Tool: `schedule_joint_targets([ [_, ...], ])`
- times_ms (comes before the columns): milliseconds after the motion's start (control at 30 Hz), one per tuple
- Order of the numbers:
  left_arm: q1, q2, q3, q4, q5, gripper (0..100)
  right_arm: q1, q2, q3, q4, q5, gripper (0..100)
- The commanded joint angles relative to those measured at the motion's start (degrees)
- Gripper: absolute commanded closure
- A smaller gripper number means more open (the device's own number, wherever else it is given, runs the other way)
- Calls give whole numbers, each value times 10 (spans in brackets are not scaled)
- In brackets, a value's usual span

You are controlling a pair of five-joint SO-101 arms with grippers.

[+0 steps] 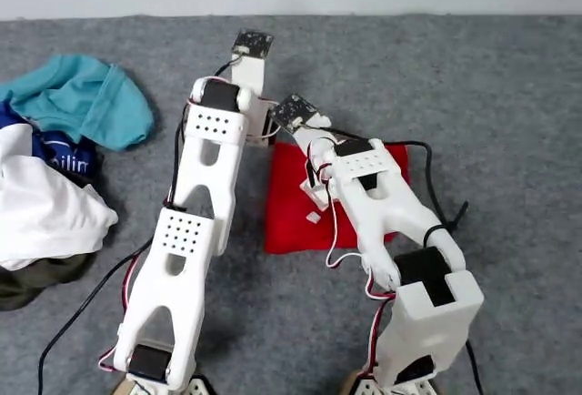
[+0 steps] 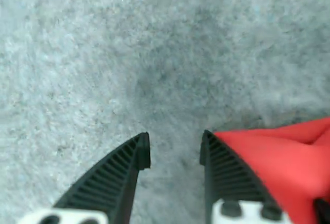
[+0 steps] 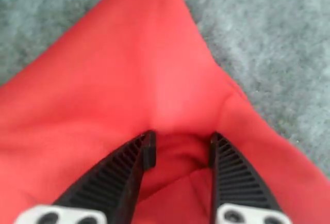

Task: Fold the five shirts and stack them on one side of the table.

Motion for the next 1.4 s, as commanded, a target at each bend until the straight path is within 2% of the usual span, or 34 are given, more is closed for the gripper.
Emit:
schedule_joint_targets([
  [0,20,-47,15,13,4,834,0,-4,-13,10,6,815],
  [200,33,-52,32,13,4,835,3,-4,-13,10,7,815],
  [333,33,-62,72,13,4,835,32,-6,-14,17,7,815],
  [667,78,-57,190,11,4,835,85,-84,-14,141,8,815],
  [933,77,-62,193,10,4,835,81,-158,-13,255,8,815],
  [1367,53,-60,161,11,4,835,80,-188,-12,419,8,815],
])
